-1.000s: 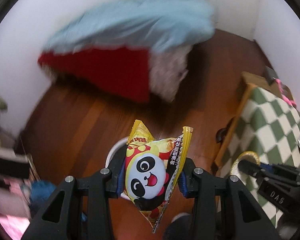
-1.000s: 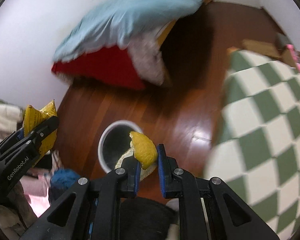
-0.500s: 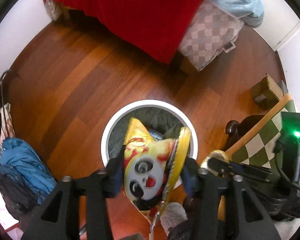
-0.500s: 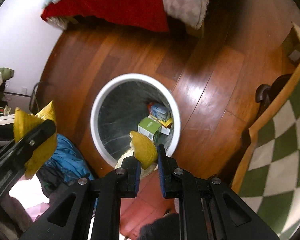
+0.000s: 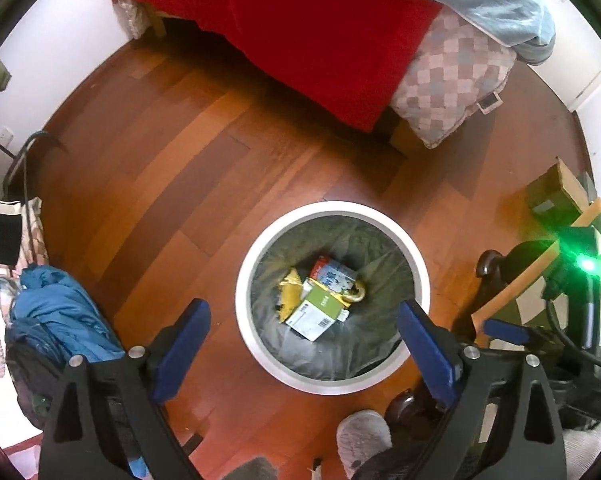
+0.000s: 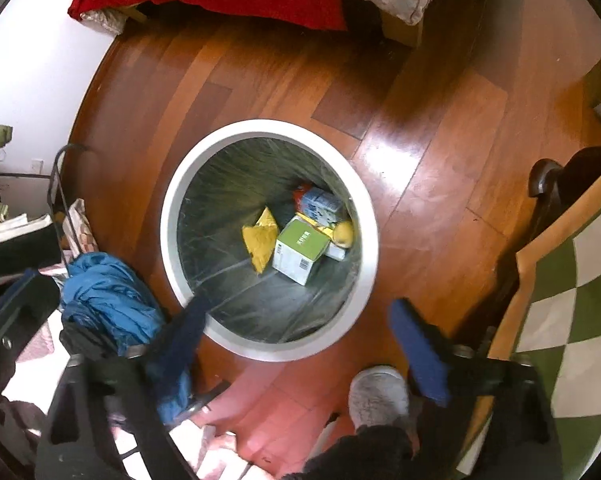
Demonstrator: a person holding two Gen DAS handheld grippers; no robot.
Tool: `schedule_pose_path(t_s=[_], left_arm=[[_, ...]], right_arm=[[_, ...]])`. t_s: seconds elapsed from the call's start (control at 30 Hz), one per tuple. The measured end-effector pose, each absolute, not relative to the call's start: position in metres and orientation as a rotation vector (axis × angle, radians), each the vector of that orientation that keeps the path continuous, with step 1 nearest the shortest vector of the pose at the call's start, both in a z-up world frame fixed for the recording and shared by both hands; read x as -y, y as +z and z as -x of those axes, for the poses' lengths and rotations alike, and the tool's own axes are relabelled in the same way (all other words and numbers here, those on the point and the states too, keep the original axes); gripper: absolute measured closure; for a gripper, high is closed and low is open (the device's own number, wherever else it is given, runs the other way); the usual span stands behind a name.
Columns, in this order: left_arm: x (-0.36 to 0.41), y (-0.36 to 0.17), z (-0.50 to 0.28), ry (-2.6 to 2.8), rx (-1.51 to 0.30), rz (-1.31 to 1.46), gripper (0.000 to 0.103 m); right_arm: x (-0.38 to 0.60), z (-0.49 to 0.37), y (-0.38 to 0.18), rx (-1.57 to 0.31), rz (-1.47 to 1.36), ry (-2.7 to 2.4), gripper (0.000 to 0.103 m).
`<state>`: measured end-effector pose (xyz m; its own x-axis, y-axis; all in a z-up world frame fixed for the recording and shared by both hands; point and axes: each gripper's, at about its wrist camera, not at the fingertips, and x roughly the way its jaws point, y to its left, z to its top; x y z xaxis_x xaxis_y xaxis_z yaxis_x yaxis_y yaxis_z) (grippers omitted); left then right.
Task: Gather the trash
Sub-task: 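Open the left gripper while the right opens, dropping bag and peel into the bin, then move both tools back over the table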
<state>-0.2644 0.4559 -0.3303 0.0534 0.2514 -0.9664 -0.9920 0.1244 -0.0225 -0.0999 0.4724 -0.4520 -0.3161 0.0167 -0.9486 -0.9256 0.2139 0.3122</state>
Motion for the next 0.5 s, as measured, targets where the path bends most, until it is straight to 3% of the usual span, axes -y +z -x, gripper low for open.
schedule_pose_path(t_s=[0.5], left_arm=[[-0.418,-0.288,0.265,1.278,-1.050,0.838,0.006]], right_arm=[[-0.426,0.088,-0.359,-1.264,0.895,1.252,0.001]])
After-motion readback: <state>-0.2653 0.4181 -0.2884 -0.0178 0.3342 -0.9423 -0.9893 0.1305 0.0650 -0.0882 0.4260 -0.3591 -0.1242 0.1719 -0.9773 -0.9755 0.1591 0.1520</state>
